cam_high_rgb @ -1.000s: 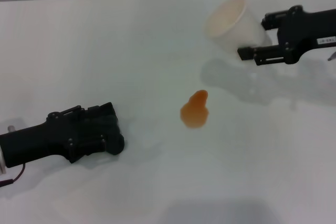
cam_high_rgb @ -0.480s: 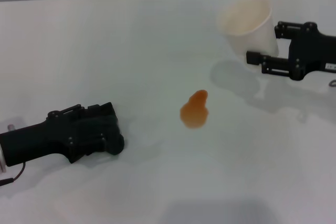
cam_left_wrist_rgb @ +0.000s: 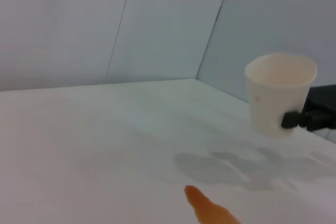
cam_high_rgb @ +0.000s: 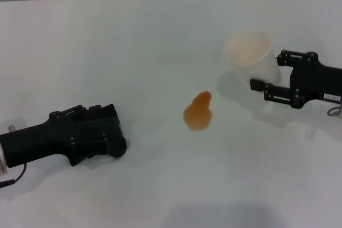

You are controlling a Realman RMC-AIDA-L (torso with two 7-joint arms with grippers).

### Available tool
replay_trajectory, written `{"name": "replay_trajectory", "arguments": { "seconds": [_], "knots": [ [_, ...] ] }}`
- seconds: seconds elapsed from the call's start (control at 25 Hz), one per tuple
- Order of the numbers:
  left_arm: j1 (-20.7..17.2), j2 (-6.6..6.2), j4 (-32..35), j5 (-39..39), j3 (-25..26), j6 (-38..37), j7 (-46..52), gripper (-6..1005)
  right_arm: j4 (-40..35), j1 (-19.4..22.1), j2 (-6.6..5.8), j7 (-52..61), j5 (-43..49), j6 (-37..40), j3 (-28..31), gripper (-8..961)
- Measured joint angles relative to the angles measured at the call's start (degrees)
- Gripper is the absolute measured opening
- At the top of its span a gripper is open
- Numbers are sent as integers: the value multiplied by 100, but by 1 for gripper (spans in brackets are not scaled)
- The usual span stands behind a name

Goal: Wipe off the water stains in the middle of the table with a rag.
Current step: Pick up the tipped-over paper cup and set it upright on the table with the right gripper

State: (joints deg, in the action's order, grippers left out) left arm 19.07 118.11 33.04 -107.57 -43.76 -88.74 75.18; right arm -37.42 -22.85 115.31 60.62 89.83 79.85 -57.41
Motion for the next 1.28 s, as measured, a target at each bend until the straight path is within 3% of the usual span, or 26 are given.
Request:
{"name": "replay_trajectory", "arguments": {
  "seconds": [0.52,1.28],
  "knots": [
    [31,2,1,0,0,-1,5,871,1043,-39,19,-654,-425,-707,-36,616],
    [56,2,44,-1,0,-3,5,870,1669,-134,53,-1775,-665,-824,-58,613]
  ]
}}
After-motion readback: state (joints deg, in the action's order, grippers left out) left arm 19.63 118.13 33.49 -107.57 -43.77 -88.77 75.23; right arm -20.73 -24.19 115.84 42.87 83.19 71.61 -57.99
